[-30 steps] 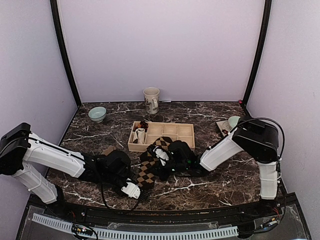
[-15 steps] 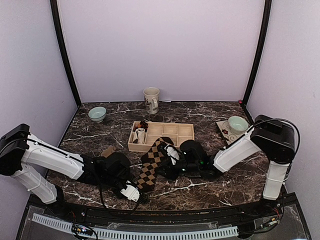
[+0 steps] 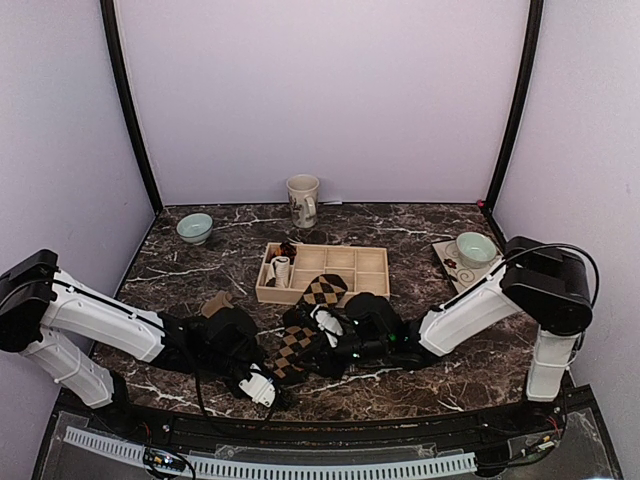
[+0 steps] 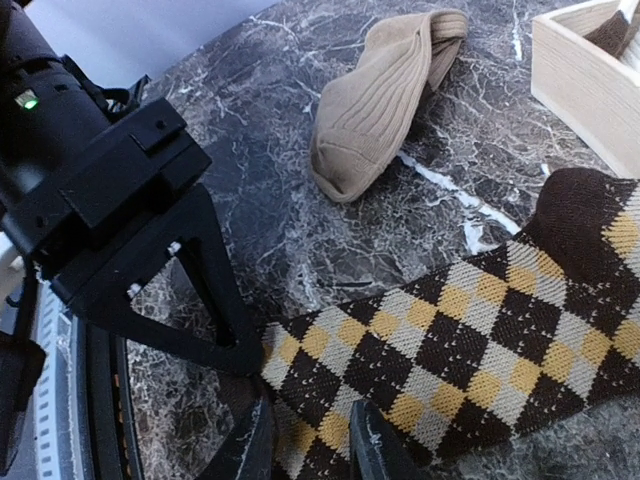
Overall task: Roll the socks
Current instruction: Roll the sock at the center of the board.
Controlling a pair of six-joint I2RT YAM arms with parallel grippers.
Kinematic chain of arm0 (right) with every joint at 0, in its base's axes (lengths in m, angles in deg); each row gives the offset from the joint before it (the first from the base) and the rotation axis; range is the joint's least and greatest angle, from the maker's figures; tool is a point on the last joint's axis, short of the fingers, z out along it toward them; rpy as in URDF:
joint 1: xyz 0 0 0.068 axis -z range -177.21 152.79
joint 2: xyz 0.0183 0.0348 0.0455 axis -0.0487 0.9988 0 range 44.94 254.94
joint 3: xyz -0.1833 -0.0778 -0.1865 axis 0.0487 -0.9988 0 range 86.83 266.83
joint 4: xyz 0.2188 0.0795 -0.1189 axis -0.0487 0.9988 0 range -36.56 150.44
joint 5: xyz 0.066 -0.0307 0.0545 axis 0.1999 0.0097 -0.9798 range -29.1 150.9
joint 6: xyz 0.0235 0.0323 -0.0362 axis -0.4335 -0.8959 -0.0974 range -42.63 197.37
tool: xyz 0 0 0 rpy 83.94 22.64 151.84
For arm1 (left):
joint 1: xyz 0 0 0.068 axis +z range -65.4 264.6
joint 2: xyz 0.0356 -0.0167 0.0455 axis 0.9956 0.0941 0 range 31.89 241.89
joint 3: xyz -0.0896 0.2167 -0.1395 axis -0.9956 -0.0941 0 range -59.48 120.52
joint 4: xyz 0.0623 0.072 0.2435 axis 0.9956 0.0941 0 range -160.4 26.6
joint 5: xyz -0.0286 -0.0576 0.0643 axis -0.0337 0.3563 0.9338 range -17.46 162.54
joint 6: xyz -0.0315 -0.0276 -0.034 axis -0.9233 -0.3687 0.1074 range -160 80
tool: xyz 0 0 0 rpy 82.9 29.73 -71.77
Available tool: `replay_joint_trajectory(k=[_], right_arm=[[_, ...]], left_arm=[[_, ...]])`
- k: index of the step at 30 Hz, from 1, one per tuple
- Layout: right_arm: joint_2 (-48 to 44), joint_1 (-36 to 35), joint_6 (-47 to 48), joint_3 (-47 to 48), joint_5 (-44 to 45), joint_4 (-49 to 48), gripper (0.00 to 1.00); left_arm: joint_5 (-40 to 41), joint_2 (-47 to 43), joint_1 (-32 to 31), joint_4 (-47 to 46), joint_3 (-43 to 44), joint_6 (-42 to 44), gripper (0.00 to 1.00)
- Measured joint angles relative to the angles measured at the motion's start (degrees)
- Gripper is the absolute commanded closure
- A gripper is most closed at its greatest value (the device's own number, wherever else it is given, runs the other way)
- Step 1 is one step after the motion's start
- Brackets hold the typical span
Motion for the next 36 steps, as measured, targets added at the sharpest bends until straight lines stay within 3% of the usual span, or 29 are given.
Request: replay_joint_trajectory(k=[10,27,33,36], right_arm=[[2.5,-3.6,4.2,4.2,8.2,7.8,0.78],[1.5,-7.1,8.7,2.2,20.6,9.6,0.81],[-3.5,-8.2,9.9,-7.7,24.5,3.3,0.66],[-9.4,-8.6,13.7,-16.9,25.3,-2.0,0.64]], left_arm=[[0.2,0.0,0.0,-0.5,-0.2,0.6,1.0],[0.4,0.0,0.0,-1.0,-0.4,0.6,1.0],[0.3,0.0,0.0,-1.0,-0.4,0.5,1.0],[0.1,0.2,0.0,-0.5,0.0,-0.2,1.0]])
